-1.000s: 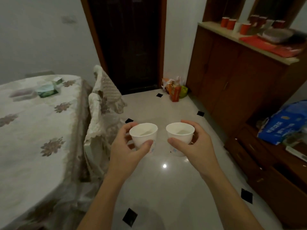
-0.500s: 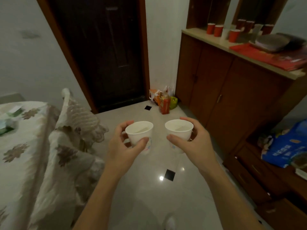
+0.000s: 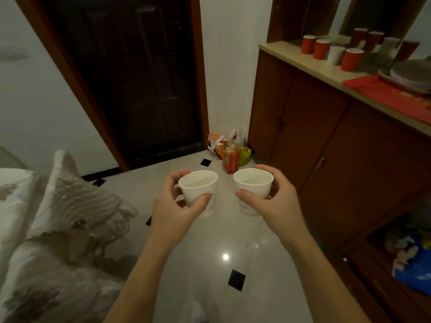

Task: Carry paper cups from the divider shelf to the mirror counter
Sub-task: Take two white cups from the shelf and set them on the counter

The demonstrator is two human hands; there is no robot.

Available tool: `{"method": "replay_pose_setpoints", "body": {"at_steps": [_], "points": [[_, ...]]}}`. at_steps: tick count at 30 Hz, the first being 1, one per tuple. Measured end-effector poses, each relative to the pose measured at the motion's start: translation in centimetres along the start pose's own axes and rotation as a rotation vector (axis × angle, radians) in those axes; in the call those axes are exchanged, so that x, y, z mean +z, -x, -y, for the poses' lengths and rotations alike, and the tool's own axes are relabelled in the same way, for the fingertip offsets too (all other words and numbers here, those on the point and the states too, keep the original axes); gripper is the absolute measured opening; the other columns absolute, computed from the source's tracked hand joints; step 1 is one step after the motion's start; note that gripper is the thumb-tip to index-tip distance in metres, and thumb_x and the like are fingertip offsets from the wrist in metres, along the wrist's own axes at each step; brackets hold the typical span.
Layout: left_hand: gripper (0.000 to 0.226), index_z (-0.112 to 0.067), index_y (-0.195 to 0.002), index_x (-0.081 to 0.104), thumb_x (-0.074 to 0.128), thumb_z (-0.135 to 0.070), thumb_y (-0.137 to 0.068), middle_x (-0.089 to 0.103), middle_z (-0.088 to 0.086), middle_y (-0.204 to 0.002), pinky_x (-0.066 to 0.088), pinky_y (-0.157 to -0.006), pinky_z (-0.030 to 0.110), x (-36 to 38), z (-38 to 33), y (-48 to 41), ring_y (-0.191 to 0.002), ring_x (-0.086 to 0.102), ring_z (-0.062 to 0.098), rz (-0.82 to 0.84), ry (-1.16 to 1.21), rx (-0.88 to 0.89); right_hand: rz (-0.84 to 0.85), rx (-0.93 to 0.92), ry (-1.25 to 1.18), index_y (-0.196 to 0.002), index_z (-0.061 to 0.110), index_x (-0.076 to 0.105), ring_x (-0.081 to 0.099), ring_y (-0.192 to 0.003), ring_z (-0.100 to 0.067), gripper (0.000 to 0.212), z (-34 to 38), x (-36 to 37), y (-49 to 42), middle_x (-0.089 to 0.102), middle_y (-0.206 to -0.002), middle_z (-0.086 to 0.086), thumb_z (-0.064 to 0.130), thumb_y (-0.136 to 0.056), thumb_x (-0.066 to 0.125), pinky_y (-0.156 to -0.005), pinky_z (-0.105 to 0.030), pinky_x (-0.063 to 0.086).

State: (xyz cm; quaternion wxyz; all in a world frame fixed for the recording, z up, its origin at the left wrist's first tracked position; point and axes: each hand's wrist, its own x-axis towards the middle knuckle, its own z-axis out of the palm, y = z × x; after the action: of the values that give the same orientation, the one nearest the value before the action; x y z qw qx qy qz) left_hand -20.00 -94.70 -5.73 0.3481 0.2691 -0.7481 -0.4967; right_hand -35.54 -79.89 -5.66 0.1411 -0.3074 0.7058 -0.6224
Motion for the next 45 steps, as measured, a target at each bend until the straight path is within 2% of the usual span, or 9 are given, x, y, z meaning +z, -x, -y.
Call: {"method": "replay_pose_setpoints", "body": {"at_steps": [4, 9, 18, 24, 30, 35, 37, 41, 45], "points": [[0.060, -0.039, -0.123, 0.048, 0.080, -0.034, -0.073, 0.053, -0.031, -0.115, 0.048, -0.069, 0.006, 0.9, 2.7, -6.1, -0.105, 0.052, -0.016, 0.014, -0.002, 0.013, -0.008, 0.006, 0.008, -0.123, 0.041, 0.051, 0.053, -0.100, 0.011, 0.069, -1.6, 1.4, -5.8, 0.057, -0.107, 0.029, 0.044, -0.064, 0.085, -0.068, -0.009, 0.049], [0.065, -0.035, -0.124, 0.049, 0.076, -0.049, -0.066, 0.054, -0.027, -0.118, 0.051, -0.071, 0.010, 1.0, 5.6, -15.6, -0.106, 0.053, -0.012, 0.043, 0.015, 0.011, -0.041, 0.008, 0.004, -0.114, 0.049, 0.052, 0.054, -0.098, 0.011, 0.062, -2.9, 4.2, -14.6, 0.057, -0.103, 0.034, 0.042, -0.062, 0.086, -0.066, -0.011, 0.050], [0.060, -0.035, -0.124, 0.051, 0.082, -0.033, -0.072, 0.056, -0.024, -0.117, 0.051, -0.073, 0.012, 0.5, 9.0, -35.2, -0.106, 0.056, -0.004, 0.122, 0.054, 0.043, -0.129, 0.004, 0.029, -0.122, 0.035, 0.056, 0.059, -0.098, 0.003, 0.068, -2.6, 10.1, -31.9, 0.063, -0.111, 0.017, 0.039, -0.062, 0.088, -0.071, -0.017, 0.053], [0.061, -0.045, -0.118, 0.051, 0.076, -0.050, -0.062, 0.057, -0.030, -0.113, 0.052, -0.072, 0.014, 1.9, 10.6, -44.1, -0.105, 0.057, -0.004, 0.151, 0.083, 0.051, -0.182, 0.013, 0.055, -0.120, 0.040, 0.055, 0.055, -0.099, 0.009, 0.072, -4.2, 11.2, -40.0, 0.058, -0.105, 0.032, 0.051, -0.057, 0.086, -0.069, -0.016, 0.053], [0.058, -0.042, -0.119, 0.051, 0.083, -0.033, -0.071, 0.057, -0.021, -0.119, 0.054, -0.076, 0.018, 4.6, 13.4, -52.2, -0.110, 0.058, 0.005, 0.177, 0.089, 0.036, -0.189, 0.014, 0.055, -0.118, 0.044, 0.055, 0.056, -0.100, 0.009, 0.070, -6.7, 11.7, -48.1, 0.059, -0.106, 0.033, 0.056, -0.056, 0.085, -0.068, -0.013, 0.052], [0.058, -0.046, -0.117, 0.050, 0.082, -0.028, -0.072, 0.055, -0.025, -0.117, 0.051, -0.072, 0.011, 7.8, 15.0, -60.5, -0.107, 0.055, -0.009, 0.177, 0.078, 0.049, -0.175, 0.028, 0.052, -0.119, 0.047, 0.053, 0.058, -0.100, 0.004, 0.071, -9.3, 11.4, -57.1, 0.059, -0.108, 0.030, 0.056, -0.055, 0.084, -0.073, -0.024, 0.057], [0.058, -0.042, -0.120, 0.050, 0.081, -0.031, -0.072, 0.054, -0.025, -0.118, 0.050, -0.072, 0.010, 9.2, 15.4, -64.3, -0.107, 0.055, -0.007, 0.167, 0.067, 0.049, -0.186, 0.035, 0.042, -0.118, 0.047, 0.054, 0.059, -0.100, 0.002, 0.071, -10.1, 11.0, -61.4, 0.060, -0.109, 0.025, 0.056, -0.055, 0.084, -0.074, -0.028, 0.058], [0.060, -0.037, -0.125, 0.050, 0.080, -0.034, -0.073, 0.055, -0.019, -0.123, 0.051, -0.074, 0.010, 12.5, 15.9, -72.0, -0.110, 0.057, 0.003, 0.166, 0.031, 0.046, -0.195, 0.010, 0.069, -0.120, 0.043, 0.054, 0.057, -0.099, 0.006, 0.073, -11.1, 9.4, -69.6, 0.061, -0.111, 0.021, 0.059, -0.054, 0.081, -0.072, -0.019, 0.054], [0.063, -0.033, -0.125, 0.052, 0.079, -0.043, -0.068, 0.057, -0.015, -0.122, 0.052, -0.075, 0.012, 16.2, 15.9, -78.5, -0.109, 0.058, -0.001, 0.178, 0.062, 0.057, -0.215, 0.000, 0.059, -0.119, 0.043, 0.054, 0.056, -0.100, 0.006, 0.072, -12.3, 7.6, -76.3, 0.061, -0.112, 0.020, 0.059, -0.054, 0.081, -0.070, -0.015, 0.052]]}}
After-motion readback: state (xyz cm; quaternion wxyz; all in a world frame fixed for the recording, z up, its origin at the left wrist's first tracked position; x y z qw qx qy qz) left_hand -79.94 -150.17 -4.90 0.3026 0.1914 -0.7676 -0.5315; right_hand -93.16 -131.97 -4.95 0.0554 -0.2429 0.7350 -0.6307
